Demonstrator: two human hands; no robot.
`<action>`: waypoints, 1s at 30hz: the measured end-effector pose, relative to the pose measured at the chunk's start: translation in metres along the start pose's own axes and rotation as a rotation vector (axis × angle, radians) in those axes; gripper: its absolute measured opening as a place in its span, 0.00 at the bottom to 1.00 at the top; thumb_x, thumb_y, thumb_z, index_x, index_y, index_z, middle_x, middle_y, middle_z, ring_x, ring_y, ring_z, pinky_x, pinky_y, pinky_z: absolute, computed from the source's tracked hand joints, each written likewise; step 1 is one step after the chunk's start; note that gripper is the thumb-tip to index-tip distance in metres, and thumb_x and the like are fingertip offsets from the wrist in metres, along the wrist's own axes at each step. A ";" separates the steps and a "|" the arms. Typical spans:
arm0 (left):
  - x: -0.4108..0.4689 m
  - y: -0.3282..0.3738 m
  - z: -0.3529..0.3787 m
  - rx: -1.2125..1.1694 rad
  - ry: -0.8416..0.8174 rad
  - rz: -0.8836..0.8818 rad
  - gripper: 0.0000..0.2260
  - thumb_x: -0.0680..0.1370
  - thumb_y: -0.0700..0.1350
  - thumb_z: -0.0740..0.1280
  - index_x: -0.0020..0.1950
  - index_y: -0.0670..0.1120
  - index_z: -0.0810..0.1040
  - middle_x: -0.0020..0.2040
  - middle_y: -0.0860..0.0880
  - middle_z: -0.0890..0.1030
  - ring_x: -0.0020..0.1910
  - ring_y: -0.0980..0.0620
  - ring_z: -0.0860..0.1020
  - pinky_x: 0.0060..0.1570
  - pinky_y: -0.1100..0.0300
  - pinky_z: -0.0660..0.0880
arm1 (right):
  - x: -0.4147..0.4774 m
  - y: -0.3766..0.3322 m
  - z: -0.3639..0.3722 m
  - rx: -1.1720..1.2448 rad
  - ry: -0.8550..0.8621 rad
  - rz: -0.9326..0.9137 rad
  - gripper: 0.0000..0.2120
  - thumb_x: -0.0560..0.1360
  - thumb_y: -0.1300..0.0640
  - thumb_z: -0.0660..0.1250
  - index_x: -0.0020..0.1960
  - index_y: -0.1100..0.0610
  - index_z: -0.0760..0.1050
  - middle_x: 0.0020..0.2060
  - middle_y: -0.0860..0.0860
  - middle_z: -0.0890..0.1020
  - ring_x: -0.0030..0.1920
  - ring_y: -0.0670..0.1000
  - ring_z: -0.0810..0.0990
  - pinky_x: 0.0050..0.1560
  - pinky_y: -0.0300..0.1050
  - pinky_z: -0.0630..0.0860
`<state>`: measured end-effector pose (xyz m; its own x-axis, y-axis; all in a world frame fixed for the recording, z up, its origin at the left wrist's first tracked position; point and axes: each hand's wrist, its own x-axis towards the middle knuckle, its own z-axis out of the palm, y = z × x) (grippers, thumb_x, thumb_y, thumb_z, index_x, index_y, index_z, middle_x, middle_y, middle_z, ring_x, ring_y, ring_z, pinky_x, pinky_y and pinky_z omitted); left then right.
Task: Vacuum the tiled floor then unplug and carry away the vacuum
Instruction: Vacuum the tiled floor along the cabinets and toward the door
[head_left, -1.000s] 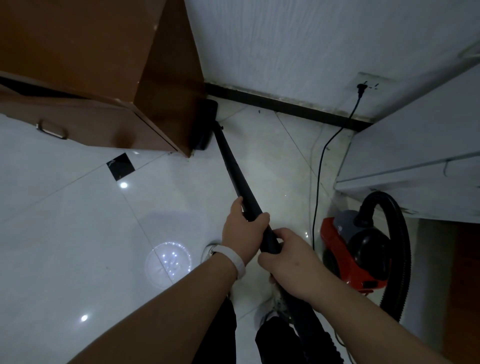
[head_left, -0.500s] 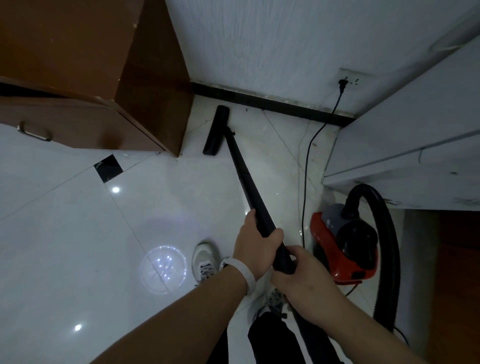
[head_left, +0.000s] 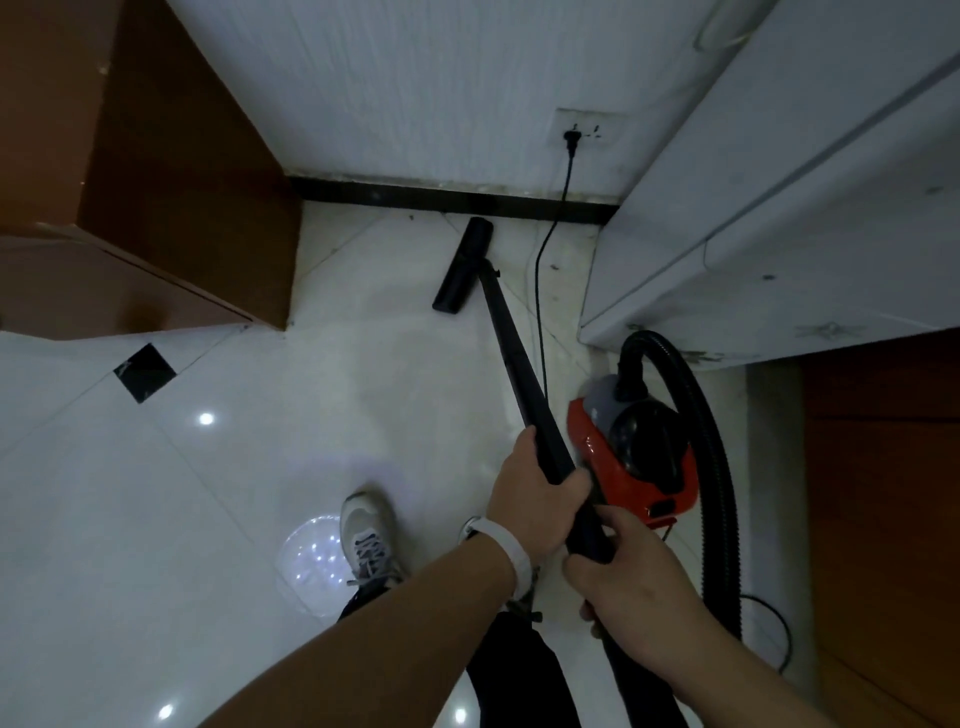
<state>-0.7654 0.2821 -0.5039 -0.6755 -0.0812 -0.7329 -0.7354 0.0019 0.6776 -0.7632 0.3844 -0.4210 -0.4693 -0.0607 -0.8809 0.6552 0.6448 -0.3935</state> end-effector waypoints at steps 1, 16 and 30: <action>0.000 0.002 0.006 0.012 -0.011 0.005 0.22 0.77 0.45 0.68 0.69 0.49 0.65 0.43 0.60 0.74 0.38 0.64 0.75 0.34 0.76 0.71 | -0.001 0.003 -0.005 0.022 0.000 0.008 0.16 0.76 0.64 0.68 0.45 0.42 0.70 0.41 0.53 0.82 0.31 0.49 0.80 0.29 0.41 0.77; 0.002 0.005 0.053 0.025 0.015 -0.032 0.19 0.77 0.43 0.69 0.45 0.65 0.64 0.43 0.58 0.77 0.37 0.63 0.78 0.34 0.72 0.74 | 0.006 0.033 -0.045 0.114 -0.034 0.036 0.15 0.75 0.62 0.69 0.53 0.43 0.73 0.39 0.52 0.83 0.30 0.48 0.79 0.31 0.43 0.78; 0.011 -0.015 -0.046 0.024 0.210 -0.071 0.31 0.76 0.47 0.68 0.76 0.48 0.59 0.52 0.50 0.79 0.45 0.56 0.79 0.38 0.70 0.72 | 0.029 -0.017 0.028 -0.049 -0.127 -0.081 0.12 0.74 0.58 0.68 0.57 0.52 0.76 0.39 0.50 0.82 0.29 0.44 0.77 0.27 0.32 0.72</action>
<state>-0.7588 0.2356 -0.5192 -0.5978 -0.2877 -0.7483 -0.7835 0.0119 0.6213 -0.7714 0.3500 -0.4476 -0.4386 -0.2082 -0.8743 0.5874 0.6699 -0.4542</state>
